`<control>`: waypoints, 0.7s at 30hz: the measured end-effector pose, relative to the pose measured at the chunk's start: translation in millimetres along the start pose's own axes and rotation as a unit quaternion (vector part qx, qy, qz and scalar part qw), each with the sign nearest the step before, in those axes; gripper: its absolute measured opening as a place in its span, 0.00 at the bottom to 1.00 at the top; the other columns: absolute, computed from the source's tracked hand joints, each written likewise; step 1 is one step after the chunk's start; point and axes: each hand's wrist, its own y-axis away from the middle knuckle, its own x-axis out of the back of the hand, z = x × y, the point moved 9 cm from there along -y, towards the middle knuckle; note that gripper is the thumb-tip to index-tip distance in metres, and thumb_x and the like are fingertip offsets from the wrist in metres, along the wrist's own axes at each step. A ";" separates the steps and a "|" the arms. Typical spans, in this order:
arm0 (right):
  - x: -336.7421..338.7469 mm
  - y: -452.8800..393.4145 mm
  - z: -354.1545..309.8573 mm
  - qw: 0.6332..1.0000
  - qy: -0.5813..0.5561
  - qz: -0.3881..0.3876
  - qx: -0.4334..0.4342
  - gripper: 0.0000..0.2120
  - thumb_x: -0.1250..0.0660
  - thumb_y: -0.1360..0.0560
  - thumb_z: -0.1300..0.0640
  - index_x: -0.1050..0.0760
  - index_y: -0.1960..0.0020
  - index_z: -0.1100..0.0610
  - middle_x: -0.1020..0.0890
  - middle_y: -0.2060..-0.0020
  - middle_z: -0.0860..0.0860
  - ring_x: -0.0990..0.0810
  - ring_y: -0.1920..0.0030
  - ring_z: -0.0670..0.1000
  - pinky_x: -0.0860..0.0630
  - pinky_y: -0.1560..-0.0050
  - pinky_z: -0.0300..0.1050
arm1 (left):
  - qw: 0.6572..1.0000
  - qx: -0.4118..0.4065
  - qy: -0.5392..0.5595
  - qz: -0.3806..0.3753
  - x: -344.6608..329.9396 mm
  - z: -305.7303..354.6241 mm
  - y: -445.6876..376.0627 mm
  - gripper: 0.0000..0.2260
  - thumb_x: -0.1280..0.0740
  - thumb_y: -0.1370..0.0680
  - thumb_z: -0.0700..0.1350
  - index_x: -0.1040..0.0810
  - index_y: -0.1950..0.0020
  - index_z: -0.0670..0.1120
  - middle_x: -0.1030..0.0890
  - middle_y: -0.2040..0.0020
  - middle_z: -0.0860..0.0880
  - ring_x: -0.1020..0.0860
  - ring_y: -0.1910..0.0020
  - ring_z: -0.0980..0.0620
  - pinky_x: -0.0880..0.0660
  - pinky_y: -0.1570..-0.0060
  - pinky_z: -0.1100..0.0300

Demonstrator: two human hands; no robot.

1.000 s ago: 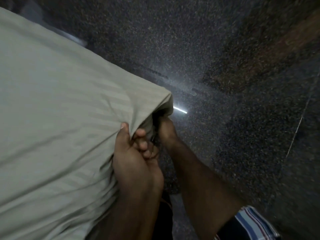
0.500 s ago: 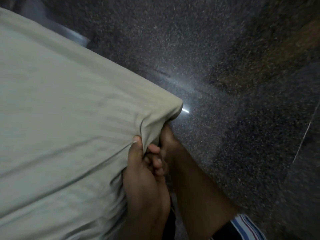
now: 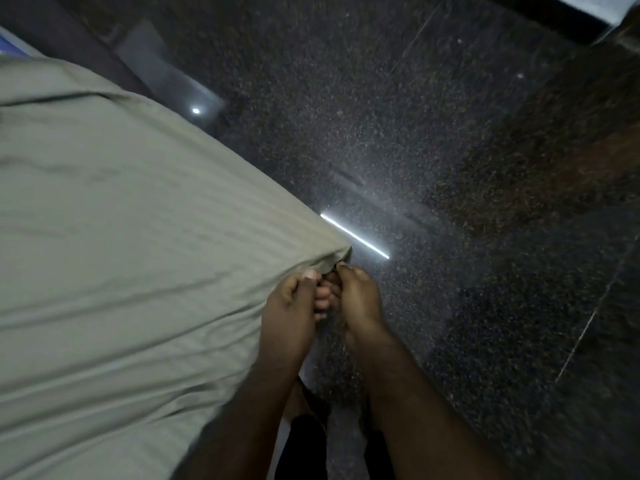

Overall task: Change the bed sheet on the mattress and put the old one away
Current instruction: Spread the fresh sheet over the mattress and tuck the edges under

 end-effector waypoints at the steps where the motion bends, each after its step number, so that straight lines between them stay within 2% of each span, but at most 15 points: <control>1: 2.2 5.1 -11.1 0.995 0.090 0.020 0.028 0.09 0.37 0.20 0.57 0.23 0.58 0.55 0.17 0.63 0.56 0.17 0.62 0.55 0.21 0.62 0.46 | 1.000 -0.007 -0.011 0.017 3.6 7.9 -1.5 0.13 0.38 0.16 0.48 0.18 0.52 0.42 0.15 0.60 0.42 0.19 0.65 0.50 0.22 0.64 0.56; 3: 7.6 21.5 -40.7 0.950 0.285 0.068 0.108 0.05 0.33 0.23 0.56 0.24 0.59 0.52 0.17 0.59 0.52 0.18 0.56 0.54 0.23 0.54 0.45 | 0.998 -0.015 -0.033 0.049 11.8 18.8 -2.6 0.10 0.37 0.17 0.47 0.20 0.51 0.45 0.15 0.61 0.44 0.18 0.66 0.49 0.19 0.62 0.51; 5: 1.1 43.9 -72.9 0.894 0.383 0.082 0.217 0.02 0.32 0.25 0.56 0.23 0.52 0.52 0.20 0.52 0.50 0.21 0.53 0.51 0.25 0.51 0.44 | 0.992 -0.038 -0.085 0.088 22.2 34.2 1.1 0.06 0.36 0.18 0.48 0.21 0.52 0.50 0.16 0.63 0.48 0.17 0.65 0.49 0.19 0.59 0.50; 8: -29.9 65.4 -99.5 0.823 0.460 0.018 0.333 0.17 0.32 0.26 0.54 0.25 0.38 0.52 0.24 0.41 0.51 0.24 0.42 0.53 0.24 0.40 0.52 | 0.959 -0.112 -0.210 0.155 39.8 67.6 9.4 0.06 0.36 0.20 0.44 0.21 0.47 0.52 0.17 0.57 0.53 0.19 0.56 0.50 0.27 0.56 0.58; 10: -58.9 69.1 -104.0 0.774 0.526 -0.044 0.350 0.24 0.33 0.25 0.53 0.29 0.30 0.53 0.26 0.34 0.52 0.28 0.34 0.55 0.28 0.33 0.54 | 0.940 -0.164 -0.242 0.173 47.0 85.1 5.5 0.09 0.35 0.22 0.41 0.21 0.43 0.49 0.19 0.50 0.51 0.22 0.50 0.51 0.28 0.50 0.58; 12: -86.7 67.2 -106.6 0.736 0.578 -0.093 0.339 0.27 0.35 0.23 0.51 0.34 0.25 0.54 0.29 0.28 0.52 0.32 0.28 0.54 0.33 0.27 0.54 | 0.927 -0.182 -0.270 0.187 57.0 95.0 -5.2 0.12 0.33 0.24 0.41 0.22 0.40 0.48 0.20 0.48 0.50 0.23 0.47 0.49 0.26 0.45 0.54; 15: -131.1 62.6 -111.8 0.699 0.625 -0.147 0.315 0.30 0.37 0.20 0.51 0.40 0.21 0.52 0.35 0.23 0.51 0.38 0.23 0.51 0.39 0.23 0.48 | 0.924 -0.147 -0.274 0.222 87.8 105.3 -29.2 0.15 0.33 0.23 0.42 0.23 0.37 0.47 0.21 0.44 0.48 0.23 0.43 0.48 0.26 0.42 0.52; 21: -251.4 45.9 -130.8 0.613 0.668 -0.239 0.348 0.30 0.39 0.19 0.52 0.42 0.20 0.54 0.38 0.21 0.50 0.41 0.22 0.48 0.45 0.22 0.41 | 0.901 -0.081 -0.296 0.308 164.3 144.4 -91.0 0.19 0.32 0.23 0.48 0.25 0.33 0.50 0.22 0.36 0.49 0.24 0.38 0.47 0.27 0.40 0.51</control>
